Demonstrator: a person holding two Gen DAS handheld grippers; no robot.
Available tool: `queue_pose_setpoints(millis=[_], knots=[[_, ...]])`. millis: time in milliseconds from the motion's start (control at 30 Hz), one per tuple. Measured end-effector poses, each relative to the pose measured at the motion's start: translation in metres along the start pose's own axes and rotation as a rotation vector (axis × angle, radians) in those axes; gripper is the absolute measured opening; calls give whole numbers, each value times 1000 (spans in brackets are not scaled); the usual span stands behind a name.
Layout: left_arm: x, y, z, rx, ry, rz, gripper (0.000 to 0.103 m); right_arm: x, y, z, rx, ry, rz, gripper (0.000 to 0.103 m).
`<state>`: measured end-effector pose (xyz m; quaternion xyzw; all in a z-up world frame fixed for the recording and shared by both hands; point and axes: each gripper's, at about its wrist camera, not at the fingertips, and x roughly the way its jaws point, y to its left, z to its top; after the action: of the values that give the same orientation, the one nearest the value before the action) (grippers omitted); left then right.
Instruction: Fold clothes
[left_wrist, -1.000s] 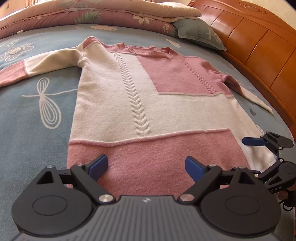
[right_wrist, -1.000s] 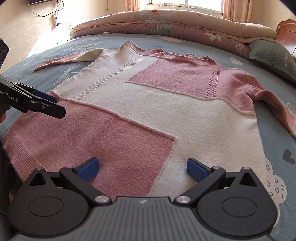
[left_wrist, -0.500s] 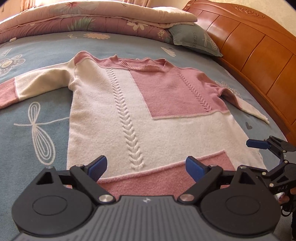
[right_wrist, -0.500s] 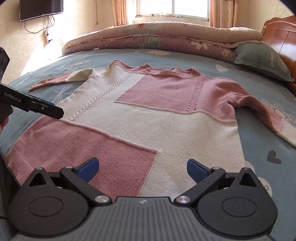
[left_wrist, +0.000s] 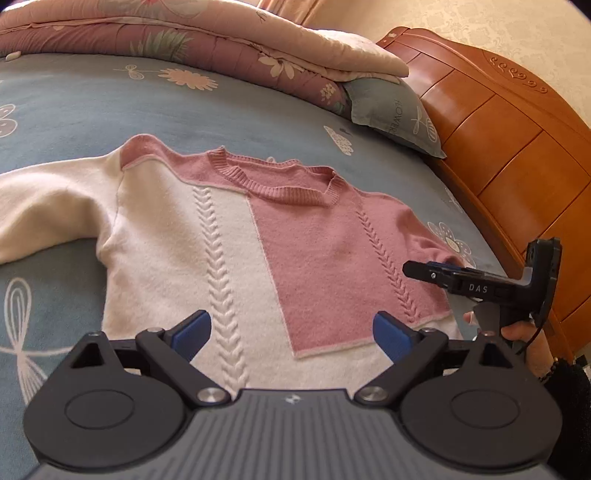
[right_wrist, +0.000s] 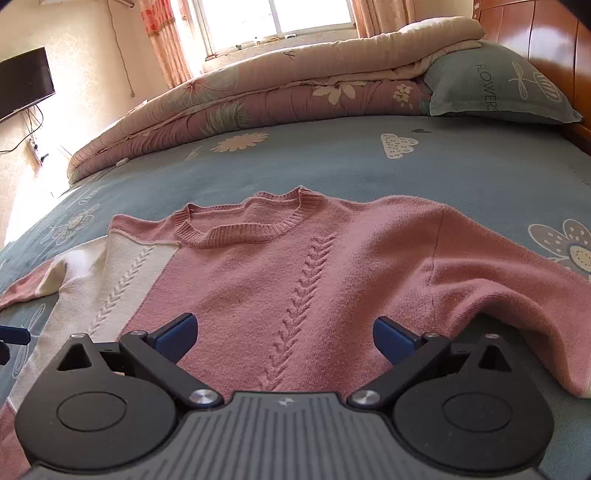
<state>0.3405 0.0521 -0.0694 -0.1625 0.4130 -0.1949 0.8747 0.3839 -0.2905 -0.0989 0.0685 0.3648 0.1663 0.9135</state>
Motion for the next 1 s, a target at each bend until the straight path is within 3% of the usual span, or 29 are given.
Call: queue_pose_setpoints(millis=[33,133,200,233,300,400,533,633,733,800,833,900,1000], knots=[[12,2,11,-4,3,-6,94,6,-4,-1,17,21,10,103],[46,23,19,-58,12,78,94,13,-16,-11,-22,42,-34,103],[55,40,17,-80,-21,152,92,12,-26,-11,-43,61,-115,102],[55,49,14,-86,-48,184,92,9,-33,-10,-16,59,-90,101],[46,60,12,-98,-71,164,92,4,-47,-7,54,54,-27,101],[36,62,20,-104,-52,231,92,3,-48,1,76,73,-21,101],[40,54,41,-91,-45,99,92,-1,-26,18,-6,4,-23,103],[65,42,58,-53,-16,18,93,9,-24,25,-30,-9,-17,103],[97,52,65,-105,46,21,91,26,-44,21,28,46,-59,102],[93,59,67,-90,-18,130,91,23,-58,16,51,29,-40,98],[90,64,69,-84,-49,186,85,20,-60,17,46,29,-84,95],[84,74,70,-124,-53,160,81,17,-63,20,35,27,-196,95],[79,71,75,-122,-23,142,81,13,-71,21,77,29,-182,98]])
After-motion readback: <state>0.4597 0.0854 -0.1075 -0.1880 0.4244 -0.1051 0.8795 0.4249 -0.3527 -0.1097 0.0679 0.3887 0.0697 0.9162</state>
